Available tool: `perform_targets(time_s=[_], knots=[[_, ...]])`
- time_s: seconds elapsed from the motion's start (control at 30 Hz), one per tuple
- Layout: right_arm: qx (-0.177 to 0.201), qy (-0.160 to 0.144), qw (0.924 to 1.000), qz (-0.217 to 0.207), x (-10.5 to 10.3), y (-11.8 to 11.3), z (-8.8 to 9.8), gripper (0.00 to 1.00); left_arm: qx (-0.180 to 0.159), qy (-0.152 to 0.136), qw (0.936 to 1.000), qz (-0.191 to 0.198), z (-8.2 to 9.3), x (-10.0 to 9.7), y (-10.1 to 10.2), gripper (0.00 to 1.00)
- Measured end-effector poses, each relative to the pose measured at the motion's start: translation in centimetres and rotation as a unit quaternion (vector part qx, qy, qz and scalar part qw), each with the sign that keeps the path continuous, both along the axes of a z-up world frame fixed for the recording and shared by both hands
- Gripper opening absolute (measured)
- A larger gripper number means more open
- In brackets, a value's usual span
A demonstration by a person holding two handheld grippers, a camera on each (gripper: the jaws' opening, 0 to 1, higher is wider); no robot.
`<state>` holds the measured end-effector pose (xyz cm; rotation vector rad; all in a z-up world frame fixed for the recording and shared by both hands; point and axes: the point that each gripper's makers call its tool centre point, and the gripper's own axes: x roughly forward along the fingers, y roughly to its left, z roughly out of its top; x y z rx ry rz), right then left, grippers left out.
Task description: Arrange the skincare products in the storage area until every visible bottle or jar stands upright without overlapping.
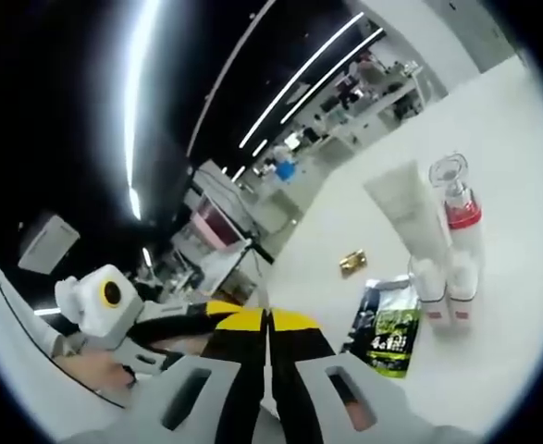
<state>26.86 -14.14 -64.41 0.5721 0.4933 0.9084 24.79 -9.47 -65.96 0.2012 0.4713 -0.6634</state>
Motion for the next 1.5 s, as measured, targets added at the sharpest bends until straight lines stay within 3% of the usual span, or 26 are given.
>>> perform_targets(time_s=[0.1,0.2,0.23,0.3,0.33,0.37,0.47,0.57,0.77,1.0,1.2,1.37,1.5], knots=[[-0.001,0.000,1.0000,0.001,0.0,-0.1,0.0,0.01,-0.039,0.026,0.9986,0.022,-0.3,-0.1,0.9,0.42],[0.001,0.000,1.0000,0.009,-0.1,0.0,0.0,0.01,-0.098,0.070,0.9924,0.026,-0.9,-0.3,1.9,0.39],[0.002,0.000,0.9999,0.015,-0.2,0.2,0.1,0.01,-0.122,0.084,0.9890,0.009,-0.8,-0.7,1.7,0.37],[0.005,0.002,0.9997,0.022,-0.4,0.5,0.2,0.01,-0.199,0.112,0.9735,0.011,0.1,-1.1,1.5,0.34],[0.005,0.001,0.9997,0.025,-0.5,0.7,0.2,0.01,-0.203,0.115,0.9723,0.005,-0.1,-1.2,1.9,0.34],[0.004,0.001,0.9995,0.030,-0.6,0.9,0.2,0.01,-0.188,0.106,0.9764,0.011,-0.4,-1.0,2.9,0.34],[0.006,0.007,0.9992,0.039,-0.8,1.5,0.1,0.01,-0.165,0.114,0.9797,0.013,-1.2,-1.5,3.9,0.24],[0.009,0.010,0.9986,0.050,-1.0,2.2,0.1,0.01,-0.190,0.121,0.9739,0.028,-1.4,-1.2,5.1,0.18],[0.012,0.017,0.9969,0.076,-1.6,4.0,0.1,0.01,-0.217,0.134,0.9668,0.015,-1.1,-1.7,4.9,0.12],[0.005,0.023,0.9944,0.103,-2.2,5.8,0.1,0.01,-0.245,0.142,0.9590,0.015,-1.4,-1.8,6.1,0.04],[-0.022,0.025,0.9935,0.109,-1.9,6.8,-0.8,0.01,-0.239,0.144,0.9597,0.037,-2.3,-1.6,7.5,0.00],[-0.068,0.014,0.9913,0.112,-1.4,7.7,-1.9,0.01,-0.230,0.167,0.9567,0.066,-3.5,-1.4,8.4,0.00],[-0.115,0.005,0.9867,0.114,-0.9,8.2,-3.2,0.01,-0.207,0.182,0.9580,0.078,-4.6,-1.4,9.0,0.00]])
